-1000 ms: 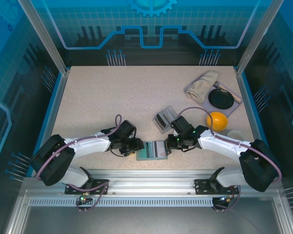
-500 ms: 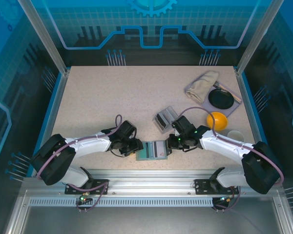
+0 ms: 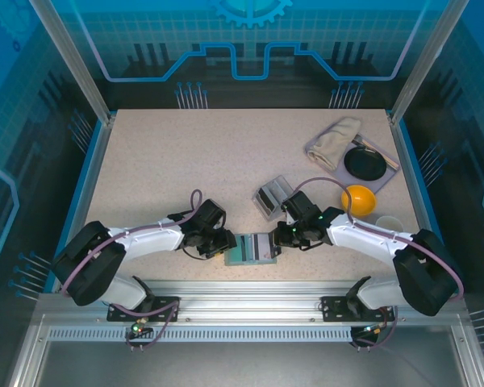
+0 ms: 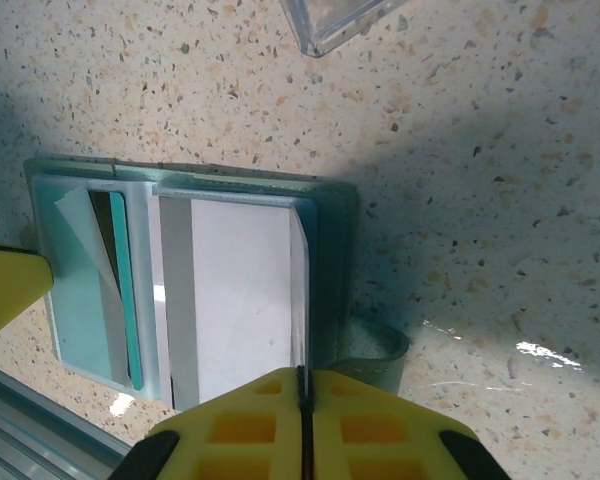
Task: Put the credit cards into the card holder
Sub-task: Flip over the card slot in the card holder.
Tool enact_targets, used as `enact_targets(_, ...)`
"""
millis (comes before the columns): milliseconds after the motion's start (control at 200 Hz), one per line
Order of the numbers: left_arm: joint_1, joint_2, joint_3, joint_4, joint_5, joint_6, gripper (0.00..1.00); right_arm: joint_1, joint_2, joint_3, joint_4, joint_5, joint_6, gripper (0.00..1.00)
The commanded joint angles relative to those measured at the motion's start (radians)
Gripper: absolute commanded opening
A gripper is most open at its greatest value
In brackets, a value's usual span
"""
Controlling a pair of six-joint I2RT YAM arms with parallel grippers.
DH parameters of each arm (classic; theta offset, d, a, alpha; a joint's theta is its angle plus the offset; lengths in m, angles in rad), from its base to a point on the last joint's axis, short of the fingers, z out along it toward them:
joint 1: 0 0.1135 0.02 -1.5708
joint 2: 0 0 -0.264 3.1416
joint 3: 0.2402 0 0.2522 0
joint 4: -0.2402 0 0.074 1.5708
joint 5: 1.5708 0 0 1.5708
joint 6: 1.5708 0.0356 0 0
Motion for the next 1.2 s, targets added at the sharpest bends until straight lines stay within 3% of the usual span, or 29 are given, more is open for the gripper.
enact_targets(0, -0.014, 0.039, 0.007, 0.022, -0.002, 0.001, 0.45, -0.015, -0.013, 0.003, -0.047, 0.034, 0.001, 0.08)
enact_targets(975, -0.016, 0.07, 0.003, 0.056, 0.017, -0.011, 0.4, -0.056, -0.008, -0.075, 0.118, -0.103, 0.064, 0.09)
enact_targets(1195, -0.016, 0.059, -0.003, 0.053, 0.01, -0.013, 0.39, -0.082, -0.047, -0.118, 0.089, -0.06, 0.072, 0.08)
